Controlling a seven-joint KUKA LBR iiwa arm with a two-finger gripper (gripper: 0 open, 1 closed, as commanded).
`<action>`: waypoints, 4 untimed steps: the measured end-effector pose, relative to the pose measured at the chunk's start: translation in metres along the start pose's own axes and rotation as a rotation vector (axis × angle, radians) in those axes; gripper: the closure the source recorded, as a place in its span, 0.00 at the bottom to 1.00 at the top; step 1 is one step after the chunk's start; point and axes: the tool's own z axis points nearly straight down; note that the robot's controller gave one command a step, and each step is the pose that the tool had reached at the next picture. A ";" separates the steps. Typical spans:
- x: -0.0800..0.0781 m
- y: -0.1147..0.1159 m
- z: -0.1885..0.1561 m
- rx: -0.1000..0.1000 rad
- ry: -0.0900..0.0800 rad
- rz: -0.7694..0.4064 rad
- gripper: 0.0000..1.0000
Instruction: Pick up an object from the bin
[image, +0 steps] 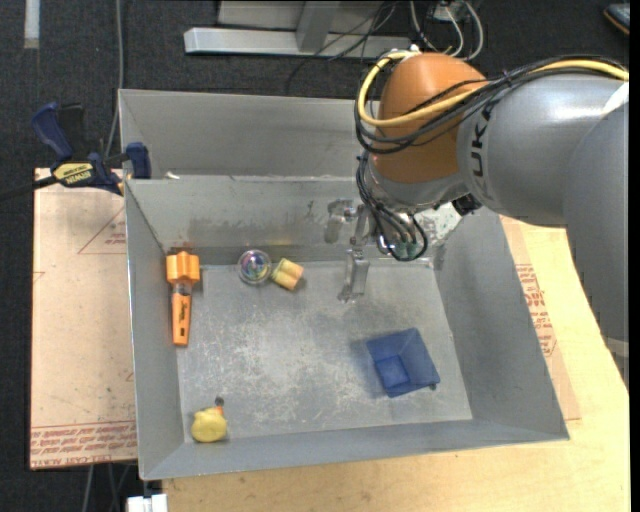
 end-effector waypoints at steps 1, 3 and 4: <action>0.044 0.014 0.095 -0.001 0.001 0.353 0.00; 0.021 -0.035 -0.045 -0.002 -0.014 0.238 0.00; -0.004 -0.010 -0.149 -0.004 -0.028 0.168 0.00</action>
Offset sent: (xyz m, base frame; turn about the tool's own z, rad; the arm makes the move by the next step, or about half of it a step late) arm -0.0438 0.0134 -0.0943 0.3556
